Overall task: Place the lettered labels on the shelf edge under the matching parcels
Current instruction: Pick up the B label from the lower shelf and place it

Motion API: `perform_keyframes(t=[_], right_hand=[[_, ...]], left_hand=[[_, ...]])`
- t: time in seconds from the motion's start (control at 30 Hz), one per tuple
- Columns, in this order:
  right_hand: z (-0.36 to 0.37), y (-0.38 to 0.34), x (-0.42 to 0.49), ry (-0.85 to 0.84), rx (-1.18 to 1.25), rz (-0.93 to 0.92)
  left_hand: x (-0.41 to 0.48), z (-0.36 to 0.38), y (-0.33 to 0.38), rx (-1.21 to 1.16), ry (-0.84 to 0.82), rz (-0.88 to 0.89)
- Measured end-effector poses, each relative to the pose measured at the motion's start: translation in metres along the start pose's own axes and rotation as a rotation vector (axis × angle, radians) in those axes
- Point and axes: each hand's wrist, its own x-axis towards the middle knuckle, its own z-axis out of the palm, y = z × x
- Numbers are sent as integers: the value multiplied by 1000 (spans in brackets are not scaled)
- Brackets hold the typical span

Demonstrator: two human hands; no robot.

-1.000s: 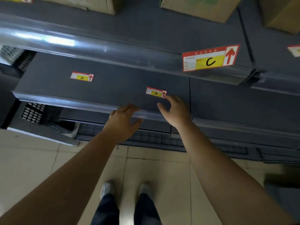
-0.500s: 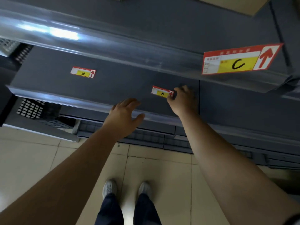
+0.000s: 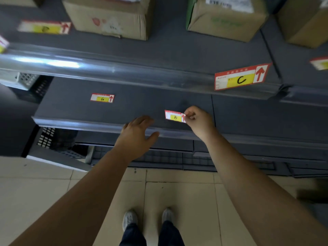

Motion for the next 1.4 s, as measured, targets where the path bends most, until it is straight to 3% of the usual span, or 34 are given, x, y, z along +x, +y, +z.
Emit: perform_keyframes(t=[0.3,0.77,1.07,1.4], right_hand=[[-24,-64,-94,84,172,-50],[-67,-146,-183,194,27,-369],[-72,-168,-199,240,133,-448],[-88,-211,-156,280,129,-435]], left_hand=[[-57,-71,25,41,42,107],[-136,-138,69,154,252,133],[-163,-160,69,185,344,135],[-108,-191,48,183,320,156]])
